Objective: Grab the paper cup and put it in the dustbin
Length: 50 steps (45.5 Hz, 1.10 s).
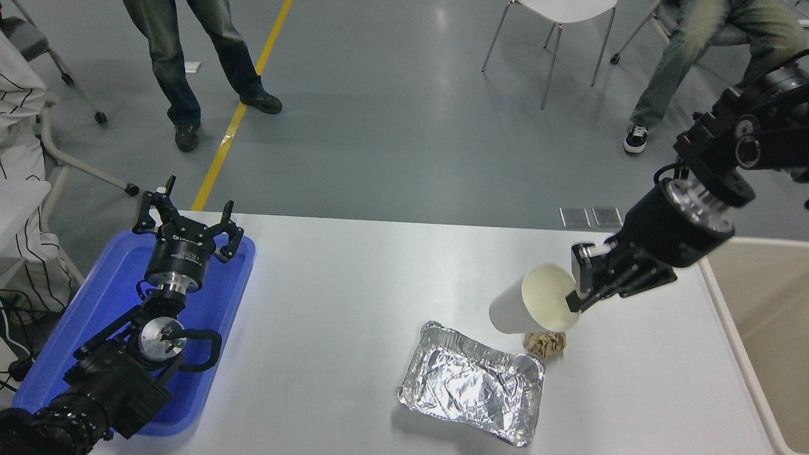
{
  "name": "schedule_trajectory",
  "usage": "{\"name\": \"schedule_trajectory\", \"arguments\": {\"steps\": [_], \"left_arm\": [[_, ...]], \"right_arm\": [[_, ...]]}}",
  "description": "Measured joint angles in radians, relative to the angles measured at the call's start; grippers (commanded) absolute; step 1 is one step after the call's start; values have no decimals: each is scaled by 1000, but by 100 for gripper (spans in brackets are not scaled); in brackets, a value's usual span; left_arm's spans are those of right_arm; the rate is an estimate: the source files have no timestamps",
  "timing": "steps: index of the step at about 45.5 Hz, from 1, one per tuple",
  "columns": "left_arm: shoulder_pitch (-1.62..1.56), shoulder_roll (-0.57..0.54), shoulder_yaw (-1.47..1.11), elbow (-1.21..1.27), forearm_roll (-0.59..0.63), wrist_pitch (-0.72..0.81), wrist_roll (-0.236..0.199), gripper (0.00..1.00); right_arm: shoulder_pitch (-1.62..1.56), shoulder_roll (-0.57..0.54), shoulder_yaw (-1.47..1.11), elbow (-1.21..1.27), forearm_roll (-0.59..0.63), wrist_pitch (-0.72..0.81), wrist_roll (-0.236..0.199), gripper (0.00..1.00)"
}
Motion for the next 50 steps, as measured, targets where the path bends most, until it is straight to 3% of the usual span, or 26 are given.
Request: {"name": "schedule_trajectory", "arguments": {"steps": [30,50], "left_arm": [[-1,0,0,0,0,0,0,100],[0,0,1,3,0,0,0,100]], "right_arm": [[165,-79,-133,-9,-15,2,-2,0],[182,-185,-432,-55,-52,3,-4,0]]}}
